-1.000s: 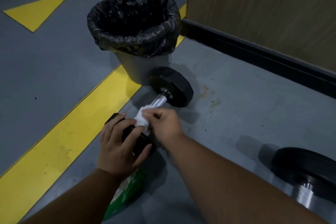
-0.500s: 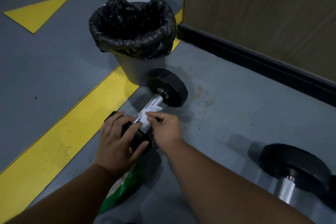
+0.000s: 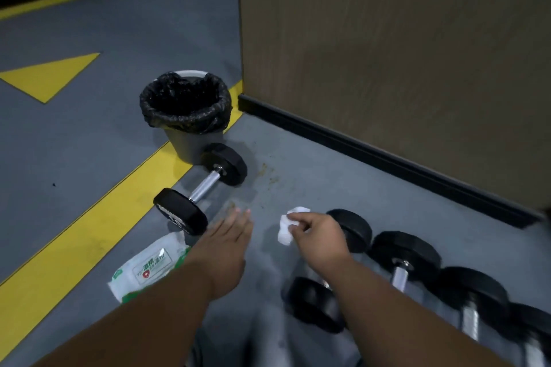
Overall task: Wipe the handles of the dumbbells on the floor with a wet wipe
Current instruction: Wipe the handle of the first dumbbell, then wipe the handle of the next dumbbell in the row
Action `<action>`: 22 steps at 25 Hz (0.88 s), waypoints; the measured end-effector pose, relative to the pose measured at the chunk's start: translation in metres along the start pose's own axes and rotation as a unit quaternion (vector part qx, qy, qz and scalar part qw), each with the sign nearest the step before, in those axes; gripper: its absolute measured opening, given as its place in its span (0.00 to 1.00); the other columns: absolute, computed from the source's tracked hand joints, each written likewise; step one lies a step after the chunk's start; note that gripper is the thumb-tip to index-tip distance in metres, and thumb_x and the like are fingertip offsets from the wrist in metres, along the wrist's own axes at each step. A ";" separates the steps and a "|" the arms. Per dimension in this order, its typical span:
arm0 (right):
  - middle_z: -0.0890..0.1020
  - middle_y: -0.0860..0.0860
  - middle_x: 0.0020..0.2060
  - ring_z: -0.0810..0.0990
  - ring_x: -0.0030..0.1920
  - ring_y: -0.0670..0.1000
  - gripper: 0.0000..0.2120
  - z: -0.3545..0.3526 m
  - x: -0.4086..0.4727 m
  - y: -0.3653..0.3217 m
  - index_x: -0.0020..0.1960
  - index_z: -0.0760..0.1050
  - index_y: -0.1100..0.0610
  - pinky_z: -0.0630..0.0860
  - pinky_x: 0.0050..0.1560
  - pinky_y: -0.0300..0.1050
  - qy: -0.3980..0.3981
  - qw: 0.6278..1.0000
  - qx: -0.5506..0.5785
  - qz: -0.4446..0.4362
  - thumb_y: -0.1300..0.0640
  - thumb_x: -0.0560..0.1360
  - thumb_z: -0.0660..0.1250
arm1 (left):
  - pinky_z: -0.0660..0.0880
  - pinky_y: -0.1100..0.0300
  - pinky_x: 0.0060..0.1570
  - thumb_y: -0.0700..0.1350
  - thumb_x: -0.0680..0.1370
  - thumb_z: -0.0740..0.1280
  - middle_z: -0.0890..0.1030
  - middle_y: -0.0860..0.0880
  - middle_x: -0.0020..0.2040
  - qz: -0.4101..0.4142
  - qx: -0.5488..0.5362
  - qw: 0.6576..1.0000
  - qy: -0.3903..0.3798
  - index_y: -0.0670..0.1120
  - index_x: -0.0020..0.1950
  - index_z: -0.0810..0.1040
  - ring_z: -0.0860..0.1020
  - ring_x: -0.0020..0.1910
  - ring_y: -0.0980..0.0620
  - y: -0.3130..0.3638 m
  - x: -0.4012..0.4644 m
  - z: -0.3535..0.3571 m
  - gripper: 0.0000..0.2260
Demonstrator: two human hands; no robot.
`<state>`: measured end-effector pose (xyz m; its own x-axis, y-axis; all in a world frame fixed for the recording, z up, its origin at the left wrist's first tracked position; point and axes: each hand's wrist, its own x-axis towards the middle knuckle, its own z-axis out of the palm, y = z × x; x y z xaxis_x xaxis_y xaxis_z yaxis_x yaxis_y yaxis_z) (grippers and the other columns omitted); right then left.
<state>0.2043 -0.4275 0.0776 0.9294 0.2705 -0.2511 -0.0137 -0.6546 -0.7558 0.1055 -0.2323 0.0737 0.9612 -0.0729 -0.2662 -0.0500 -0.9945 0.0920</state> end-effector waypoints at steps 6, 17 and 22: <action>0.81 0.42 0.38 0.78 0.38 0.41 0.12 -0.107 -0.111 -0.012 0.59 0.83 0.46 0.73 0.44 0.37 0.041 0.997 -0.070 0.007 0.55 0.77 0.69 | 0.43 0.53 0.77 0.45 0.79 0.58 0.40 0.47 0.80 0.044 0.030 0.996 -0.066 0.43 0.80 0.41 0.39 0.79 0.49 0.099 -0.049 -0.060 0.35; 0.83 0.43 0.51 0.81 0.52 0.48 0.12 -0.225 -0.204 -0.050 0.57 0.83 0.44 0.74 0.48 0.40 -0.020 0.945 -0.324 -0.043 0.53 0.77 0.66 | 0.45 0.51 0.77 0.47 0.78 0.62 0.38 0.44 0.80 0.096 0.091 0.989 -0.072 0.41 0.79 0.38 0.39 0.79 0.46 0.205 -0.112 -0.134 0.40; 0.80 0.41 0.41 0.77 0.38 0.42 0.09 -0.226 -0.208 -0.032 0.53 0.85 0.49 0.70 0.37 0.33 -0.101 0.947 -0.301 -0.053 0.58 0.77 0.68 | 0.43 0.52 0.78 0.49 0.79 0.59 0.31 0.45 0.78 0.101 0.002 0.994 -0.046 0.42 0.78 0.32 0.33 0.77 0.48 0.221 -0.130 -0.100 0.40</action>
<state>0.0952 -0.6223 0.2906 0.8235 0.4469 -0.3494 0.3453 -0.8836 -0.3162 -0.0032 -0.4347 0.2245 0.9024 -0.2773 -0.3299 -0.2402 -0.9592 0.1491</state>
